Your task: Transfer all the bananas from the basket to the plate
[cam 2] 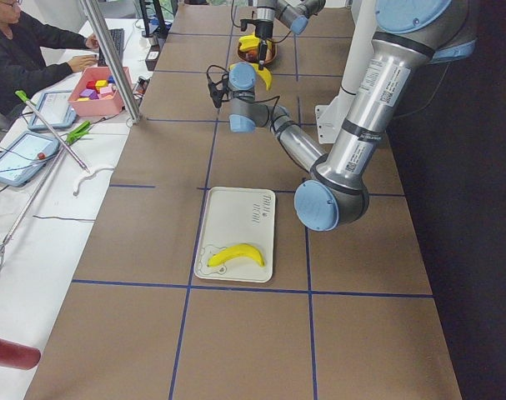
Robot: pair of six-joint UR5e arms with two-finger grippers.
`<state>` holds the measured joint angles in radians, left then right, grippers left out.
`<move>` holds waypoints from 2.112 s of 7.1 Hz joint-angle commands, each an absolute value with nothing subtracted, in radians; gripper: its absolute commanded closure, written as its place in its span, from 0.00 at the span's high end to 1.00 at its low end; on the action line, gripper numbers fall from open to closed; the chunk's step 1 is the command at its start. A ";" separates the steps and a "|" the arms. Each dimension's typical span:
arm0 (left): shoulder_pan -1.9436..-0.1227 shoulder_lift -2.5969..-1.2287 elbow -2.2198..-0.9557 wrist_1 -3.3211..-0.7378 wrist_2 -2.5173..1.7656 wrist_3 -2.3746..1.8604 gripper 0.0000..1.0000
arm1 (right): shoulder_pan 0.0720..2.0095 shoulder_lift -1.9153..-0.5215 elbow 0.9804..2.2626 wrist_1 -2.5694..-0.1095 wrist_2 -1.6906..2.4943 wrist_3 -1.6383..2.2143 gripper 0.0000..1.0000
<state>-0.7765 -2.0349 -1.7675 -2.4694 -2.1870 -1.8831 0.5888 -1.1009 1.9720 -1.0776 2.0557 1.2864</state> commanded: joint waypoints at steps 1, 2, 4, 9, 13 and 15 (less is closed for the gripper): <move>-0.738 -2.133 -1.708 -2.465 -2.159 -1.887 0.99 | 0.535 -1.060 1.953 -1.078 1.996 1.287 0.01; -0.701 -2.141 -1.701 -2.471 -2.122 -1.887 0.99 | 0.534 -1.055 1.950 -1.078 1.991 1.287 0.01; -0.641 -2.180 -1.695 -2.467 -2.044 -1.888 0.99 | 0.526 -1.055 1.948 -1.074 1.991 1.293 0.01; -0.592 -2.171 -1.704 -2.476 -1.996 -1.768 0.00 | 0.526 -1.055 1.950 -1.071 1.991 1.289 0.05; -0.606 -2.168 -1.710 -2.462 -1.999 -1.767 0.00 | 0.534 -1.055 1.960 -1.072 1.991 1.298 1.00; -0.691 -2.146 -1.726 -2.301 -2.047 -1.763 0.00 | 0.607 -1.087 2.037 -1.107 2.038 1.298 1.00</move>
